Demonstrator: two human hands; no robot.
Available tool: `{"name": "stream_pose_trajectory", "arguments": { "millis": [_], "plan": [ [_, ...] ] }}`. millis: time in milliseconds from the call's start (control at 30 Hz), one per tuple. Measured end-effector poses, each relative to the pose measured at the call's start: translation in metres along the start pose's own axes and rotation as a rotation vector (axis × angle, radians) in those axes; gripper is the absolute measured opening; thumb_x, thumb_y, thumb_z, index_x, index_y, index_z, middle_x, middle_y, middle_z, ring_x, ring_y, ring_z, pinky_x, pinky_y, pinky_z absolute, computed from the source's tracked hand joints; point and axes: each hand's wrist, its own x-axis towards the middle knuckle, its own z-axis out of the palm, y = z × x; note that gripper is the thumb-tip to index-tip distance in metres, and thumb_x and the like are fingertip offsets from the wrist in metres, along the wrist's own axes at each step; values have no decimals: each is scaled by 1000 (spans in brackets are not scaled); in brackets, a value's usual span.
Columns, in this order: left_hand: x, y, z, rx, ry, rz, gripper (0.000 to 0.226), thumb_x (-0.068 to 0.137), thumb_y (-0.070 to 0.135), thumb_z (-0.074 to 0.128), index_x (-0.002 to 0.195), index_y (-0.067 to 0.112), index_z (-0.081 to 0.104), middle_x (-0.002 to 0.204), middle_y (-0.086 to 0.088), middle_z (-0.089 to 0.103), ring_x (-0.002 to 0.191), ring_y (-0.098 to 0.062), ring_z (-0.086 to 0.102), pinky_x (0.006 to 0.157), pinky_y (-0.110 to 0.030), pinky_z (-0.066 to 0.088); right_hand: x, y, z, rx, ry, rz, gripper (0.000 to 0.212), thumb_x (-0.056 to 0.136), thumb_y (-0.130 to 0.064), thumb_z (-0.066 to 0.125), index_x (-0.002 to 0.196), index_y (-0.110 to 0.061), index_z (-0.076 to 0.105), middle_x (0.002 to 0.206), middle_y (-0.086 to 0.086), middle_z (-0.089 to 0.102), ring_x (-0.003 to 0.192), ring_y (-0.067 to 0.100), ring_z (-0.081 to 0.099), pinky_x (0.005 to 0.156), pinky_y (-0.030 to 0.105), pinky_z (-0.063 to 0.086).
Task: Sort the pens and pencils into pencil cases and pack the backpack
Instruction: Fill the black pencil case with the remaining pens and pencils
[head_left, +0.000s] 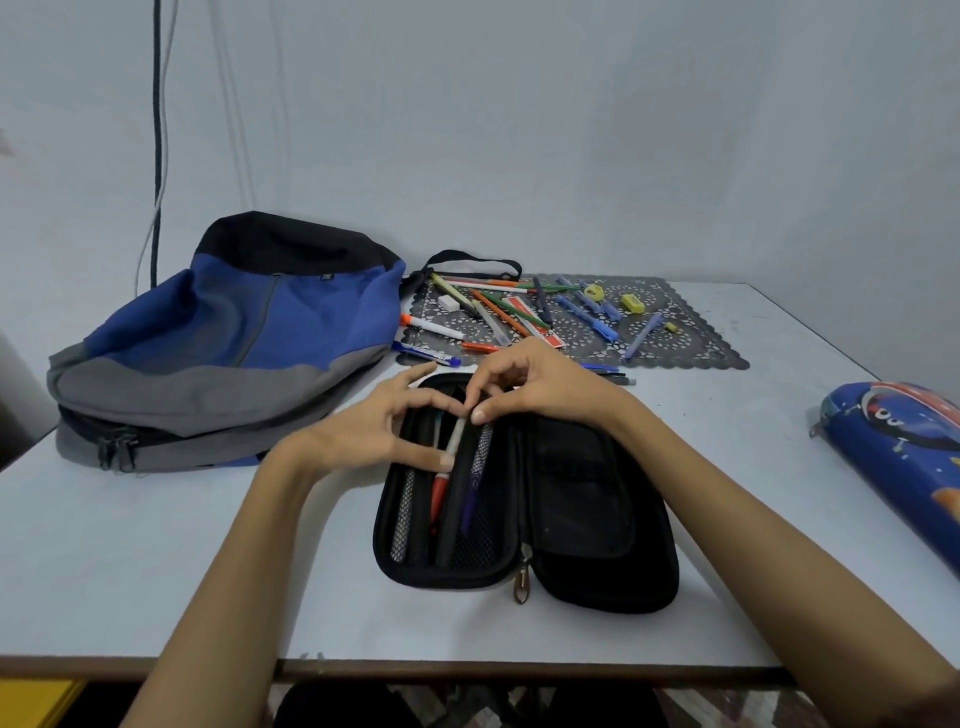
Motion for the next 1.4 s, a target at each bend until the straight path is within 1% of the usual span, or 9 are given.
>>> {"name": "stream_pose_trajectory", "arguments": {
  "millis": [133,233,367,567,667,900,1067,1233,1400],
  "plan": [
    [7,0,8,110,77,-25,78,48,58,78,119,48,47,152,9,25,142,-9,23,117,-36,24,1,1,1,-4,22,-1,15,74,-8,81,87,-3,76,62,14,49,61,22,47,67,35,40],
    [7,0,7,-37,103,-39,77,62,43,87,121,38,38,132,9,44,121,3,46,103,-24,42,0,2,1,-33,29,-13,15,74,-8,81,87,-4,75,76,19,57,71,31,55,75,44,48],
    [5,-5,0,-193,244,-69,62,65,29,85,117,26,50,126,10,54,120,1,50,91,-17,45,-2,2,5,-118,-7,-23,12,77,-8,79,87,-6,72,104,8,63,101,23,61,95,40,47],
    [7,-7,-1,-177,378,-112,41,57,29,66,98,24,69,108,1,70,106,-12,64,94,-28,51,-2,-1,13,-413,-130,-99,22,88,-7,63,106,-16,72,110,-2,67,102,7,54,96,20,37],
    [7,-7,-1,-183,404,-137,41,60,24,65,100,23,70,107,0,71,104,-11,65,97,-37,52,-1,-2,12,-478,-203,-69,26,88,-7,59,105,-18,75,110,-2,67,103,12,55,97,25,36],
    [11,-5,5,-117,375,-130,47,82,24,70,129,23,61,118,5,65,110,-7,59,82,-11,42,67,4,-10,-407,140,123,25,91,-6,54,107,-9,73,103,4,71,96,19,63,81,27,50],
    [7,-7,5,-122,309,-115,52,83,28,63,134,27,55,126,14,61,113,3,55,99,-16,39,119,28,23,-739,-56,263,18,94,-13,50,103,-4,63,103,20,63,98,34,59,71,32,38],
    [7,-8,3,-137,266,-119,55,85,23,59,139,21,51,130,13,58,117,3,53,105,-18,37,123,27,28,-833,45,239,15,87,-12,62,94,0,65,96,14,65,91,30,61,71,33,44],
    [10,-12,3,-151,283,-135,54,85,17,62,138,19,52,124,13,61,108,9,55,91,-6,40,119,27,6,-856,161,379,27,92,-17,51,113,0,56,119,19,57,104,34,57,71,32,36]
  ]
}}
